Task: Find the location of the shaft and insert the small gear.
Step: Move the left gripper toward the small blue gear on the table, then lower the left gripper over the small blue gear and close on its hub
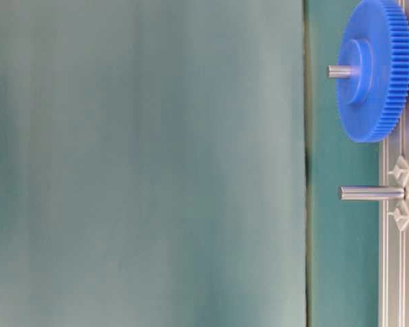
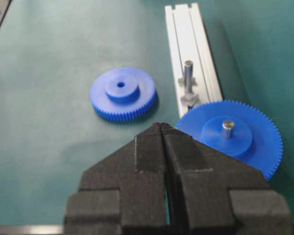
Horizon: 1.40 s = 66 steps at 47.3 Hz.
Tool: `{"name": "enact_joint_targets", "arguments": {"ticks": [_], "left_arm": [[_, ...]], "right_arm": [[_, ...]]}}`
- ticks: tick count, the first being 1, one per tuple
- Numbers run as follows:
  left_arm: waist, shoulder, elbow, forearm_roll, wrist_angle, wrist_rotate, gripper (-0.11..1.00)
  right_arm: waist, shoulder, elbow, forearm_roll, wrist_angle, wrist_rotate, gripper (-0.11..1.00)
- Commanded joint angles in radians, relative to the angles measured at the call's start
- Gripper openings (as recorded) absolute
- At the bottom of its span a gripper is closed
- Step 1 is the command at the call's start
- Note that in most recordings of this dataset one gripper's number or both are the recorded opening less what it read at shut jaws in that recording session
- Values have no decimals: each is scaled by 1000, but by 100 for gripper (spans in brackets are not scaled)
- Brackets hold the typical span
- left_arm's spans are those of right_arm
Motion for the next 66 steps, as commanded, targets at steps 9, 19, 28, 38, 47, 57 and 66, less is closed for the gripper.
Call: {"name": "enact_joint_targets", "arguments": {"ticks": [9,19,28,38,47,57,66], "left_arm": [[-25,83,-100,2,81,-6,0],[-25,156,-133,2,91,-6,0],[-29,213,-167,2,95,-11,0],[-31,281,-218,2,149,-11,0],[-38,356,-287,2,242,-12,0],[-49,436,-345,3,288,-11,0],[-49,488,-393,6,310,-3,0]], "right_arm": [[-6,21,-25,2,-5,9,0],[-8,23,-17,3,-5,11,0],[-9,23,-6,3,2,11,0],[-11,25,9,3,11,44,0],[-11,23,18,0,32,58,0],[-11,23,18,-2,35,58,0],[-11,23,20,-3,51,58,0]]}}
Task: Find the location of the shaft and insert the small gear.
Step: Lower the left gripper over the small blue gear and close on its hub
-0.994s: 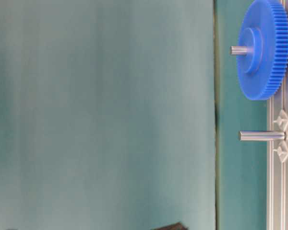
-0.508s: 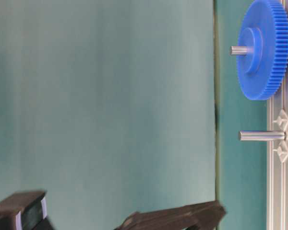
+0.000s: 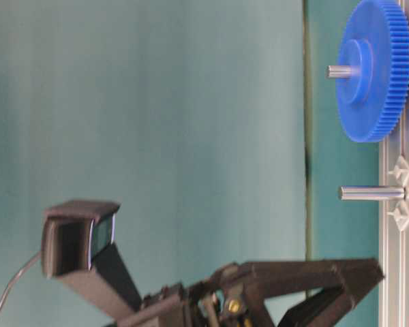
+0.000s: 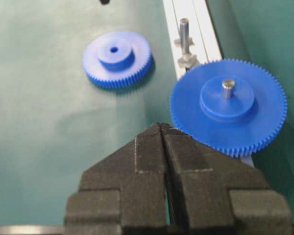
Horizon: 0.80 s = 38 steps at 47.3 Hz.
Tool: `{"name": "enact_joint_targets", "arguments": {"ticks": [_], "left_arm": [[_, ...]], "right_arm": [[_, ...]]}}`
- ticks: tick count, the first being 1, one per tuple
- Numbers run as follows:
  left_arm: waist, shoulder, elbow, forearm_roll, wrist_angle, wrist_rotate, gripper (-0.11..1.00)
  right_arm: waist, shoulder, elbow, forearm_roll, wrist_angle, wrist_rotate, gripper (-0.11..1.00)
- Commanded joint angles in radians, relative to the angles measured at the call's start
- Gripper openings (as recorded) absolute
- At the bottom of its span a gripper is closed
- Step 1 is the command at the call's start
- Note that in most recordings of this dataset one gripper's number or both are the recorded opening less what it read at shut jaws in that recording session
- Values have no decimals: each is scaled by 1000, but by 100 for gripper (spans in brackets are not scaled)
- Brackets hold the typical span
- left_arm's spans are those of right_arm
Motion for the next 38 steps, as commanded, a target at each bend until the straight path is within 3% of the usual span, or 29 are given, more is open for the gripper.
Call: {"name": "enact_joint_targets", "arguments": {"ticks": [1,38], "left_arm": [[-6,6,-41,5,9,2,0],[-20,178,-178,6,158,11,0]], "right_arm": [[-2,11,-9,-2,0,9,0],[-2,11,0,-3,-2,9,0]]}}
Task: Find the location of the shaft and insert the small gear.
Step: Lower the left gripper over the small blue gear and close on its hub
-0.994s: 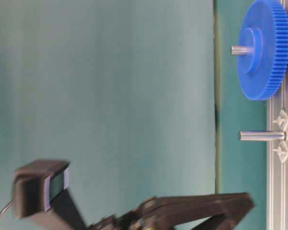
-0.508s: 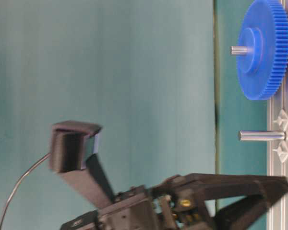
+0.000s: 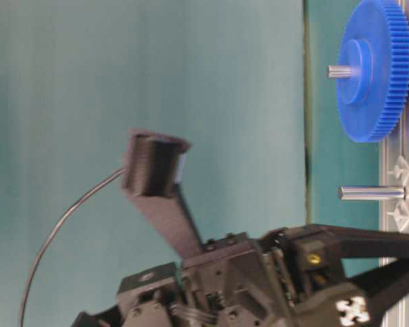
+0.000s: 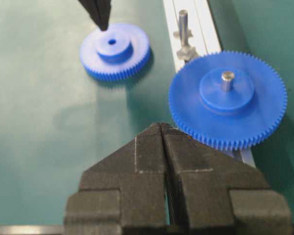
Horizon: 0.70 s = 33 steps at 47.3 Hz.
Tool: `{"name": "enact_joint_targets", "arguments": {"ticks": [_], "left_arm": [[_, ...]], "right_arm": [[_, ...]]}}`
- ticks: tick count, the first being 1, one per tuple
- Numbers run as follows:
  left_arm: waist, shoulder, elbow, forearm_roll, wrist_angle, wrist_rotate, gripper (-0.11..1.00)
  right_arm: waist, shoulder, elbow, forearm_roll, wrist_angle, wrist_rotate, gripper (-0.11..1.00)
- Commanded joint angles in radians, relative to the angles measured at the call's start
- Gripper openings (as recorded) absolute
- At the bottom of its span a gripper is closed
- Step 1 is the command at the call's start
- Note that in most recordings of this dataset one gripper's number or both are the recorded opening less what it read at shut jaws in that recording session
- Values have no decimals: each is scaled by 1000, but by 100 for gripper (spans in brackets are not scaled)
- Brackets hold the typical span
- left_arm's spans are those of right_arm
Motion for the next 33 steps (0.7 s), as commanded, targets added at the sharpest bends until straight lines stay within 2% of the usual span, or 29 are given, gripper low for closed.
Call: {"name": "enact_joint_targets", "arguments": {"ticks": [1,12,33], "left_arm": [[-5,-5,-40,3,28,6,0],[-6,14,-74,3,52,51,0],[-6,25,-80,3,63,55,1]], "right_arm": [[-2,11,-11,-2,-5,8,0],[-2,11,-6,-2,-9,9,0],[-2,9,-5,-2,-12,9,0]]}}
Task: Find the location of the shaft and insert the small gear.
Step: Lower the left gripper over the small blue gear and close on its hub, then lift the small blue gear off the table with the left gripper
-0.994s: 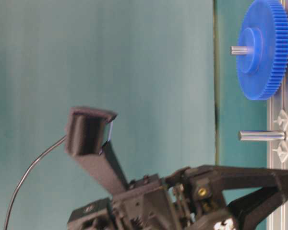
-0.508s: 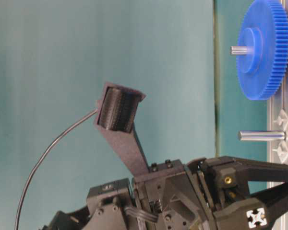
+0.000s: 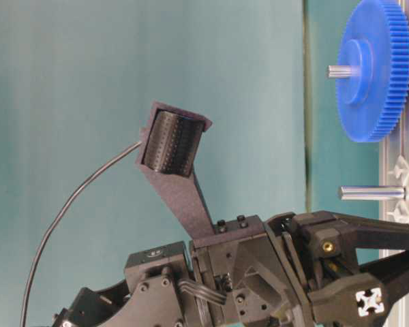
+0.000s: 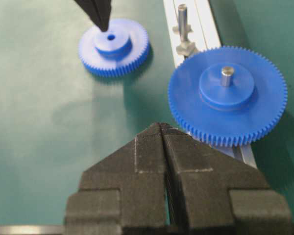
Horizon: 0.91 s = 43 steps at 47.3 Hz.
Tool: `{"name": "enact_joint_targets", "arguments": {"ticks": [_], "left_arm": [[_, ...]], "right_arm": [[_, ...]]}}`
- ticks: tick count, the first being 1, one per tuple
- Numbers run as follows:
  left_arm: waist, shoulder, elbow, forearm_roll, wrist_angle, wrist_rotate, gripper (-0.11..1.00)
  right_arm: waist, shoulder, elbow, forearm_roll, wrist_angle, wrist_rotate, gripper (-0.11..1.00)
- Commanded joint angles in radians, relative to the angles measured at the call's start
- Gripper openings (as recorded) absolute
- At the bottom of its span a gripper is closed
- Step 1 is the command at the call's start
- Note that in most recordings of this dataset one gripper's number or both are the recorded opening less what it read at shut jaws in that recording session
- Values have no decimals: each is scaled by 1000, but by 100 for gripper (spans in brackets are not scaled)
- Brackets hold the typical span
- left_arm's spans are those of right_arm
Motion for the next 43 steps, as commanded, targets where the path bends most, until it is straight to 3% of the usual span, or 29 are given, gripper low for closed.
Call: {"name": "enact_joint_targets", "arguments": {"ticks": [1,5,8,18,22,43], "left_arm": [[-3,-15,-23,3,-2,2,2],[-5,-15,-18,3,-2,2,7],[-3,-12,-17,3,-2,2,19],[-3,9,-20,3,-3,-26,77],[-3,20,-26,3,-2,-37,92],[-3,44,-21,3,0,-46,93]], "right_arm": [[-2,9,-11,-2,-9,9,0],[-2,9,-11,-2,-8,9,0],[-2,9,-9,-2,-8,11,0],[-2,8,-6,-2,-8,11,0],[-2,6,-6,-2,-9,11,0],[-2,6,-6,-2,-9,11,0]]}}
